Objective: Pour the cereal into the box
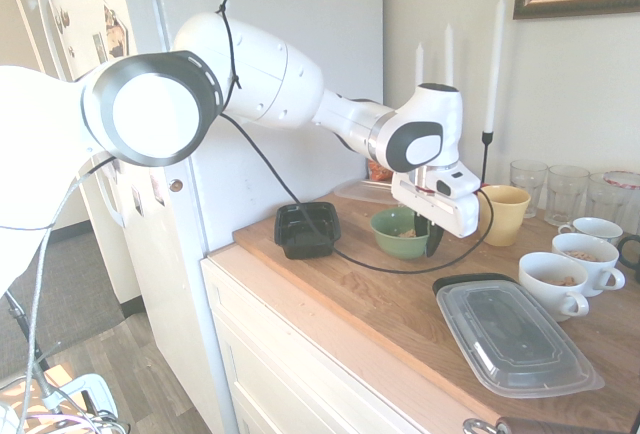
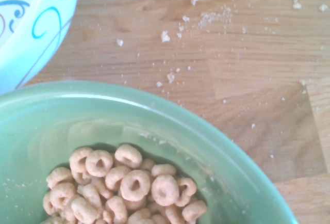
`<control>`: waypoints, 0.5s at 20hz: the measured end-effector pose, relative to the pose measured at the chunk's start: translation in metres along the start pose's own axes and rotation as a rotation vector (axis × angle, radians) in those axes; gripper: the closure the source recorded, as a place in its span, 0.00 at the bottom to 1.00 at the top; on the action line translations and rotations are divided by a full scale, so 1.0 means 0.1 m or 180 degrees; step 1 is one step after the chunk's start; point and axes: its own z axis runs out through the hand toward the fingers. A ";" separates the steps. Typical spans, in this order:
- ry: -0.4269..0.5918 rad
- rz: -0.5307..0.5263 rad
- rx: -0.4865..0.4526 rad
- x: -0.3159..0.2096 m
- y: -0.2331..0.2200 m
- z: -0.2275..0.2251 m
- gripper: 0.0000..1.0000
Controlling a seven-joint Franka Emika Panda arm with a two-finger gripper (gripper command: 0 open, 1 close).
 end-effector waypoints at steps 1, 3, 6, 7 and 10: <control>0.0000 -0.0002 0.0001 0.00 -0.01 -0.01 1.00; 0.0009 -0.0014 0.0014 -0.01 -0.04 -0.05 1.00; 0.0044 -0.0056 0.0047 -0.03 -0.11 -0.19 1.00; 0.0062 -0.0073 0.0058 -0.04 -0.13 -0.26 1.00; 0.0147 -0.0130 0.0016 -0.07 -0.14 -0.43 1.00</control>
